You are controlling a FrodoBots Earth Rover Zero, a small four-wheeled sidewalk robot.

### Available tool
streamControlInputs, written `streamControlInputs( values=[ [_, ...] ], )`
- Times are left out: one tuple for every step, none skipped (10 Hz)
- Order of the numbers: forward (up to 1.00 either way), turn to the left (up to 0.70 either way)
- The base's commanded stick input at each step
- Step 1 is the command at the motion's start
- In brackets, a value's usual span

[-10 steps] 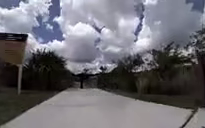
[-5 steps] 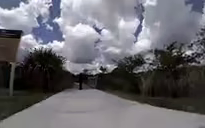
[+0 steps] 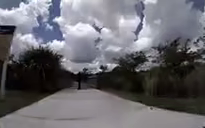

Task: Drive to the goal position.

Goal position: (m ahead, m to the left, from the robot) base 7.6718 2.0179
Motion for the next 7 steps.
streamControlInputs(
  values=[
    [0.7, 0.0],
    [0.7, 0.0],
    [0.7, 0.0],
    [0.7, 0.0],
    [0.7, 0.0],
    [0.7, 0.0],
    [0.7, 0.0]
  ],
)
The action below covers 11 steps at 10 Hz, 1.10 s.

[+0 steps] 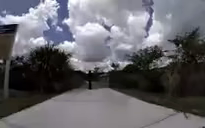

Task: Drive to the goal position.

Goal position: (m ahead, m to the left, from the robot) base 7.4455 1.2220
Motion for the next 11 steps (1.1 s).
streamControlInputs(
  values=[
    [0.7, 0.0],
    [0.7, 0.0],
    [0.7, 0.0],
    [0.7, 0.0],
    [0.7, 0.0],
    [0.7, 0.0],
    [0.7, 0.0],
    [0.7, 0.0],
    [0.7, 0.0],
    [0.7, 0.0],
    [0.7, 0.0]
  ],
)
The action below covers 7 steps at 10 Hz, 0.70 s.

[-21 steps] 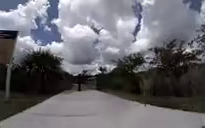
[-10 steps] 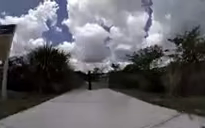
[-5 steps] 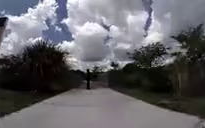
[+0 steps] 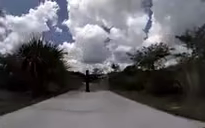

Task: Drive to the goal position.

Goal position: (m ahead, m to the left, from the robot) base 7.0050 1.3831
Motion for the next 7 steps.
streamControlInputs(
  values=[
    [0.7, 0.0],
    [0.7, 0.0],
    [0.7, 0.0],
    [0.7, 0.0],
    [0.7, 0.21],
    [0.7, 0.35],
    [0.7, 0.35]
  ],
)
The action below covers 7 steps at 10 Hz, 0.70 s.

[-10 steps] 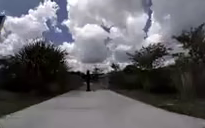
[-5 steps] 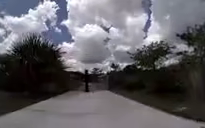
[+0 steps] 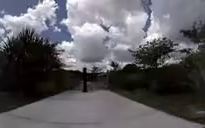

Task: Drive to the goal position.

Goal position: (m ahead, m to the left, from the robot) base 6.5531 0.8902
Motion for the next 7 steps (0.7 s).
streamControlInputs(
  values=[
    [0.7, 0.28],
    [0.7, 0.0],
    [0.7, 0.0],
    [0.7, 0.0],
    [0.7, 0.0],
    [0.7, 0.0],
    [0.7, 0.0]
  ],
)
